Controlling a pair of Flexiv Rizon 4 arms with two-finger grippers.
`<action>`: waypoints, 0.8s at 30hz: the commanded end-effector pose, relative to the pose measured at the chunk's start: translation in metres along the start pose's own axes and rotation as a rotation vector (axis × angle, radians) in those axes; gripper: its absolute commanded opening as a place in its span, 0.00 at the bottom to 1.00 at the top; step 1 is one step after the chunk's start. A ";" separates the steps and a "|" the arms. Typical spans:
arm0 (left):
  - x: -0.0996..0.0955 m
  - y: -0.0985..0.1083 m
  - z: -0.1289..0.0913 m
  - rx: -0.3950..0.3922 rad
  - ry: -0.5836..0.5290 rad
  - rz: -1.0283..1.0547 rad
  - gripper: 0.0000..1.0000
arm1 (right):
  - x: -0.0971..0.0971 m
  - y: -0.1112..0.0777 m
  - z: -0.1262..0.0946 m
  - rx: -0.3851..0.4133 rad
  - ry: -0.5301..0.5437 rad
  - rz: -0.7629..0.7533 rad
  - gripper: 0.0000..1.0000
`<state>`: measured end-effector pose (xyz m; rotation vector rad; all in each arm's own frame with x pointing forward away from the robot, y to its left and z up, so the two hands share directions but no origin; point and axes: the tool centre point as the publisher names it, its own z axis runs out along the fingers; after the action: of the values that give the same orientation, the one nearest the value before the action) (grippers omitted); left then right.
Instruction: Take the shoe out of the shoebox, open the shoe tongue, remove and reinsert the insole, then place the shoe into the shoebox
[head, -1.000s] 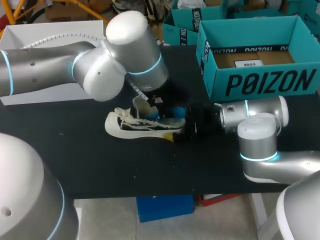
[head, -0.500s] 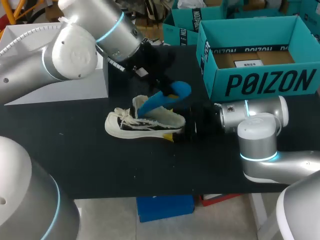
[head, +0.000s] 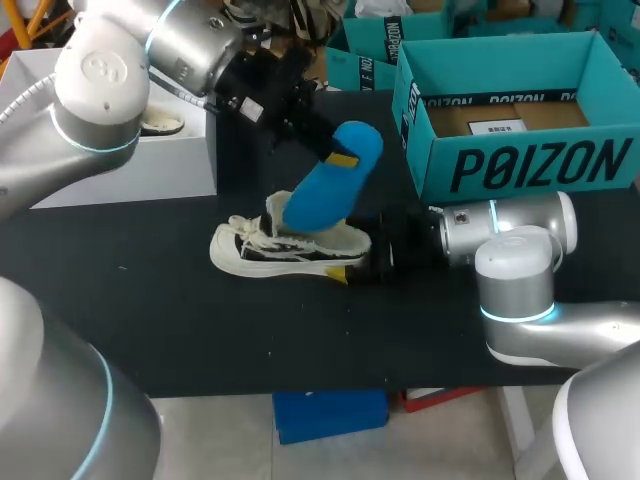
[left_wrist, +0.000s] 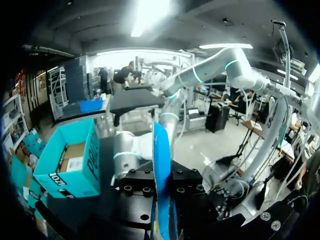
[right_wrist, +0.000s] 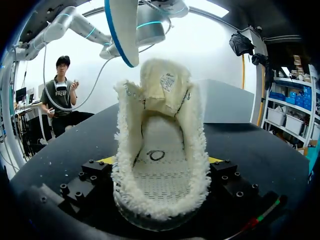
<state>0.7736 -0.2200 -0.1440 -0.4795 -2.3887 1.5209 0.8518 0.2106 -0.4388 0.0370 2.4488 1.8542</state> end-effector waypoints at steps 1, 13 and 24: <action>-0.002 -0.005 -0.002 0.191 0.107 0.031 0.00 | -0.001 -0.009 0.002 -0.001 -0.001 0.001 0.00; 0.019 -0.010 -0.004 0.358 0.148 -0.038 0.00 | -0.001 -0.009 0.002 -0.001 -0.001 0.001 0.00; 0.019 -0.010 -0.004 0.358 0.148 -0.038 0.00 | -0.001 -0.009 0.002 -0.001 -0.001 0.001 0.00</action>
<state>0.7580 -0.2126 -0.1319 -0.4468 -1.9426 1.7736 0.8518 0.2106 -0.4388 0.0370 2.4487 1.8542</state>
